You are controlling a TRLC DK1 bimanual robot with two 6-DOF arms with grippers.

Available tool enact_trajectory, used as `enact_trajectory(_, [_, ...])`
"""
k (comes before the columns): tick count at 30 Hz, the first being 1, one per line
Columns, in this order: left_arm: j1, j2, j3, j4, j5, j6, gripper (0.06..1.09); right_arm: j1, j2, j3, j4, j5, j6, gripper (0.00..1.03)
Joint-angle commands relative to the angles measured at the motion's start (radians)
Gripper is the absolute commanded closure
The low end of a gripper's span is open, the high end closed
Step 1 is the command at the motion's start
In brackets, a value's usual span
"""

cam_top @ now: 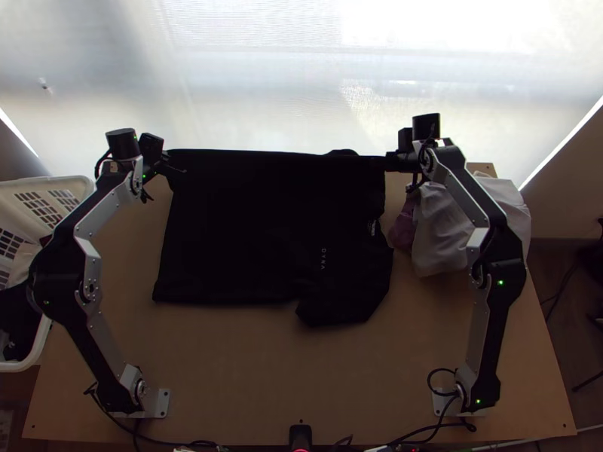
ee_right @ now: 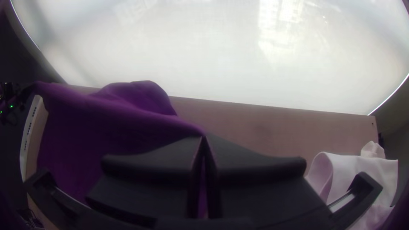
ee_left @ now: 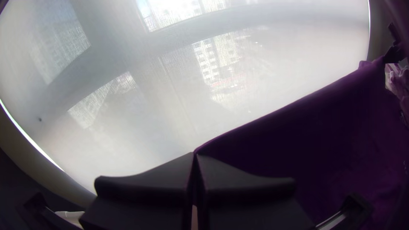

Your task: Fold the t-shirt

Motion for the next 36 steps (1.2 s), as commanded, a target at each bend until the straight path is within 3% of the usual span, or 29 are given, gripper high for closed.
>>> enact_trajectory(1, [-0.013,0.083,0.047,0.005,-0.018,0.007,1.05,0.013,0.087,0.085,-0.042,0.013,0.004,1.00])
enact_trajectory(17, [0.004,0.026,-0.058,-0.035,-0.016,0.017,1.05,0.019,-0.007,0.003,-0.120,0.014,0.042,1.00])
enact_trajectory(24, [-0.022,-0.049,-0.144,-0.070,-0.016,0.123,1.05,0.023,-0.056,-0.091,-0.120,0.014,0.042,1.00])
enact_trajectory(36, [-0.007,-0.172,-0.267,-0.069,-0.007,0.157,1.05,0.082,-0.176,-0.263,-0.119,0.014,0.030,1.00])
